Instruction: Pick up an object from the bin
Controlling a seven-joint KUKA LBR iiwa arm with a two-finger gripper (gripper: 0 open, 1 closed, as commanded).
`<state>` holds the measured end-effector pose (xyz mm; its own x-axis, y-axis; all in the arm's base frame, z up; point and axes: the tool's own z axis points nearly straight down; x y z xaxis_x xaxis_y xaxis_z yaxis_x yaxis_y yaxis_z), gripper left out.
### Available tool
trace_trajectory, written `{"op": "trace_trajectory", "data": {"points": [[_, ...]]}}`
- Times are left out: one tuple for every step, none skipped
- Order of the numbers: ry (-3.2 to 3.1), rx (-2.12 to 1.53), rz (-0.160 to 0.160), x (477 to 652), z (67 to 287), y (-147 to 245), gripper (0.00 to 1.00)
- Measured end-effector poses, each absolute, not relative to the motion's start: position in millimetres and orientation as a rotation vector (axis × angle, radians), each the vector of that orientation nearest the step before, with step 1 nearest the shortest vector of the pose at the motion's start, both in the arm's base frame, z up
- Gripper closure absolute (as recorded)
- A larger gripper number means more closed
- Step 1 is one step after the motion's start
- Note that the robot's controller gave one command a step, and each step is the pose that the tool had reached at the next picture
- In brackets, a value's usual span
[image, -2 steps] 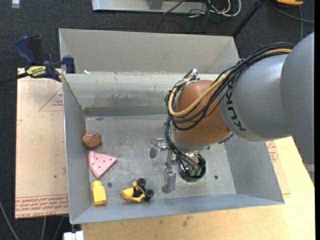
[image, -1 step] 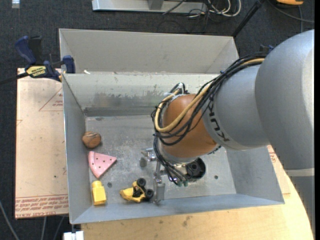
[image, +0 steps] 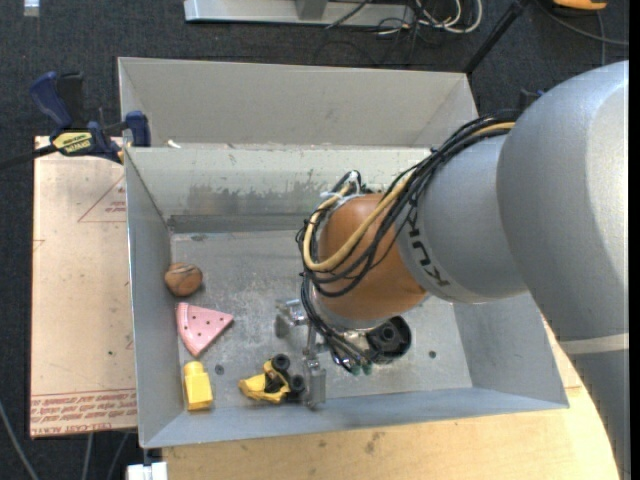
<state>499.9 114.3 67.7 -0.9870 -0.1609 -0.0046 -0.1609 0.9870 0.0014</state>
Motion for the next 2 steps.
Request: {"op": "trace_trajectory", "data": {"points": [[3.105, -0.404, 0.000, 491.6, 71, 136, 0.00], [3.086, -0.572, 0.003, 498.0, 71, 161, 1.00]]}}
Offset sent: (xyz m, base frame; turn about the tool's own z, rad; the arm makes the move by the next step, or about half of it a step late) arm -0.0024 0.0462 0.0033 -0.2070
